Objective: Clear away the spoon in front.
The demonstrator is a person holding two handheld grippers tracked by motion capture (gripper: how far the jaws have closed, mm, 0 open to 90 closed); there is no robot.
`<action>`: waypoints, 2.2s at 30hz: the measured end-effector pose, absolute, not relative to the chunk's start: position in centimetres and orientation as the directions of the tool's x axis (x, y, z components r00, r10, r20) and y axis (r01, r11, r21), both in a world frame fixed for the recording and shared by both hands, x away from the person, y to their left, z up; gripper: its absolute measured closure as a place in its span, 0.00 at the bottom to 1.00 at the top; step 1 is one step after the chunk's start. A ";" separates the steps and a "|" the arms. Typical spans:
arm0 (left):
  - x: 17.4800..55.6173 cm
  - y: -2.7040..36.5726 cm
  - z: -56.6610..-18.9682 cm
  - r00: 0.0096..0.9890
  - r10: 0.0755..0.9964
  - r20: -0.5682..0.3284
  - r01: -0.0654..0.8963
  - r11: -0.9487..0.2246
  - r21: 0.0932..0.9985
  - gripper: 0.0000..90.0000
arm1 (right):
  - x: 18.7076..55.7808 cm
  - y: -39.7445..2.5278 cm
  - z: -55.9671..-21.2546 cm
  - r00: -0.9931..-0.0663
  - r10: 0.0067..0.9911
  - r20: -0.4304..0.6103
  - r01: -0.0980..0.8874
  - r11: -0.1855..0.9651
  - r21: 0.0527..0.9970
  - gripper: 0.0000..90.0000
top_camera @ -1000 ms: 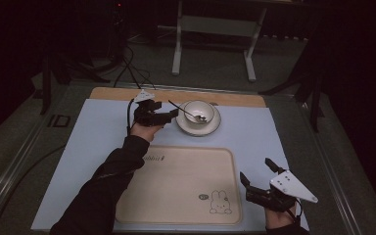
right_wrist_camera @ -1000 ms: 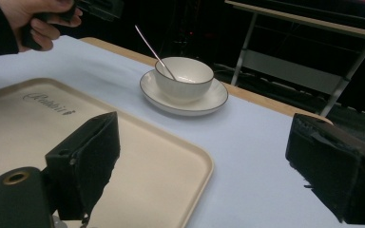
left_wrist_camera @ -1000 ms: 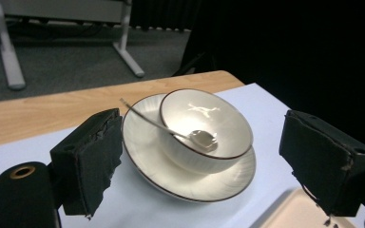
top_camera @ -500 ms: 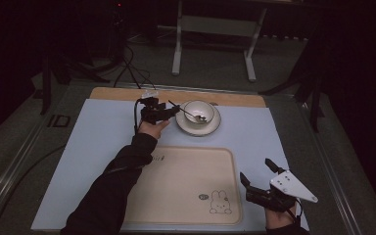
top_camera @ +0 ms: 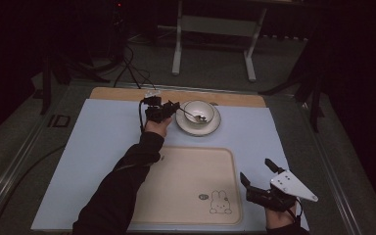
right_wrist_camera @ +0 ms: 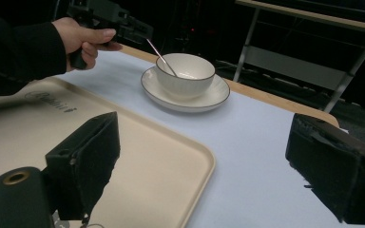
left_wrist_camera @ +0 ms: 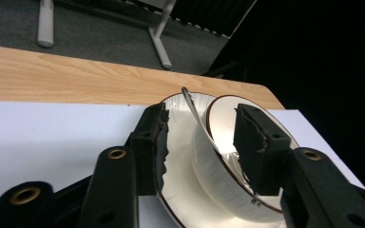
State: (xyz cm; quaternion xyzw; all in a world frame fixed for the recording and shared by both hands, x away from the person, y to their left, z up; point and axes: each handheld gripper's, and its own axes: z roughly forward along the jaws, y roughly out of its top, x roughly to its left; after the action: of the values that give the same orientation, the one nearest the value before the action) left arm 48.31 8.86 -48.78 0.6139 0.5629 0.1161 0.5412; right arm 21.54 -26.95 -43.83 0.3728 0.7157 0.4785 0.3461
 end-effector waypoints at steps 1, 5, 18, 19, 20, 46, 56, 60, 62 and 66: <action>48.4 8.8 -48.8 0.335 0.815 -0.473 0.564 0.228 0.793 0.65 | 21.5 -27.0 -43.8 -0.483 0.865 -0.138 0.202 0.264 0.943 0.12; 48.6 8.6 -49.0 0.326 0.814 -0.482 0.565 0.241 0.789 0.70 | 21.6 -27.0 -43.8 -0.484 0.865 -0.137 0.204 0.263 0.943 0.12; 48.4 7.8 -48.8 0.307 0.821 -0.481 0.528 0.274 0.804 0.90 | 21.6 -27.0 -43.9 -0.484 0.864 -0.135 0.205 0.262 0.943 0.12; 48.4 7.8 -48.8 0.312 0.819 -0.482 0.527 0.273 0.805 0.92 | 21.6 -27.0 -43.9 -0.484 0.864 -0.134 0.205 0.262 0.943 0.12; 48.3 7.8 -48.8 0.314 0.820 -0.479 0.522 0.272 0.808 0.92 | 21.6 -27.0 -43.9 -0.485 0.864 -0.135 0.205 0.262 0.943 0.12; 47.1 7.7 -45.0 0.438 0.768 -0.467 0.493 0.229 0.839 0.99 | 21.5 -27.1 -43.8 -0.480 0.866 -0.139 0.199 0.261 0.944 0.12; 45.6 8.2 -42.1 0.508 0.752 -0.420 0.477 0.160 0.864 0.99 | 21.5 -27.1 -43.8 -0.478 0.867 -0.138 0.198 0.260 0.945 0.12; 45.1 8.8 -41.2 0.521 0.747 -0.413 0.472 0.151 0.869 1.00 | 21.5 -27.1 -43.8 -0.476 0.869 -0.135 0.199 0.257 0.946 0.12; 44.8 9.2 -40.9 0.525 0.742 -0.416 0.472 0.152 0.869 1.00 | 21.5 -27.1 -43.8 -0.476 0.869 -0.137 0.199 0.258 0.945 0.12; 44.1 9.9 -40.2 0.536 0.736 -0.413 0.467 0.149 0.872 1.00 | 21.5 -27.1 -43.9 -0.475 0.869 -0.138 0.199 0.258 0.945 0.12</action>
State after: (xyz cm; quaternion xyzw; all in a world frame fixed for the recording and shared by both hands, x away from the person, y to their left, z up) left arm 44.10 9.90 -40.18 0.6426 0.4682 0.1130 0.5959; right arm 21.53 -27.08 -43.86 0.3747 0.7122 0.4800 0.3492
